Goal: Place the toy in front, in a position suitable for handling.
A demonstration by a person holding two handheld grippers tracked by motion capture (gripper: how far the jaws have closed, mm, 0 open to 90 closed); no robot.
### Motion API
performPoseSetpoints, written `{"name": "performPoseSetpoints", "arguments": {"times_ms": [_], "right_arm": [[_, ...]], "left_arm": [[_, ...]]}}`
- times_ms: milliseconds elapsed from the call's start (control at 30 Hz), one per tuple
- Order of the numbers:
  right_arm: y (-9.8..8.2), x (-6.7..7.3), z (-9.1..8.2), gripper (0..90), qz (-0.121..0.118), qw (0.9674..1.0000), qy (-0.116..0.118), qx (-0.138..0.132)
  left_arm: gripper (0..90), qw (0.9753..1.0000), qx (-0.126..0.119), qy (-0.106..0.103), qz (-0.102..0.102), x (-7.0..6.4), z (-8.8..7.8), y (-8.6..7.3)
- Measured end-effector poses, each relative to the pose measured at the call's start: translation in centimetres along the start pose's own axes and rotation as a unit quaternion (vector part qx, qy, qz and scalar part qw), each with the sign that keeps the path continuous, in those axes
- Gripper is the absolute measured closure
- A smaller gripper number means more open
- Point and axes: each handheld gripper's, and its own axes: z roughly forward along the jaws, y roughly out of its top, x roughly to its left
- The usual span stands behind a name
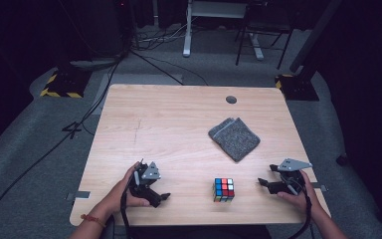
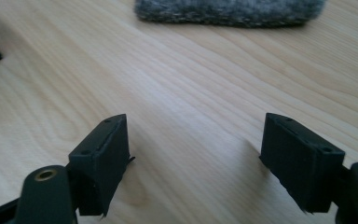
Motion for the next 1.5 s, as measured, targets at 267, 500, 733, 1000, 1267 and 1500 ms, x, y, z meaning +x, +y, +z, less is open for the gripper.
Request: {"name": "performPoseSetpoints", "arguments": {"times_ms": [267,500,733,1000,1267,1500], "right_arm": [[1.6,3.7,0.4,25.5,-0.046,0.9979,0.044,-0.012],[2.7,6.6,1.6,25.7,-0.084,0.9937,0.074,-0.003],[3.5,8.2,2.7,26.7,-0.106,0.9916,0.074,-0.002],[4.4,9.4,3.7,27.5,-0.123,0.9898,0.072,-0.004],[5.5,10.9,4.7,28.2,-0.137,0.9876,0.076,-0.009],[6.4,12.3,5.7,28.1,-0.156,0.9838,0.087,-0.01]], "left_arm": [[0.4,0.9995,0.0,-0.02,0.024,-2.1,1.4,1.6],[0.3,0.9984,0.002,-0.036,0.044,-3.4,2.5,2.8],[0.4,0.9959,0.006,-0.058,0.069,-4.8,4.1,4.7],[0.3,0.9927,0.007,-0.077,0.092,-5.8,6.2,7.0],[0.7,0.9919,0.008,-0.081,0.097,-6.1,6.8,7.7],[16.6,0.9907,-0.014,-0.086,0.105,-5.9,6.4,7.5]]}}
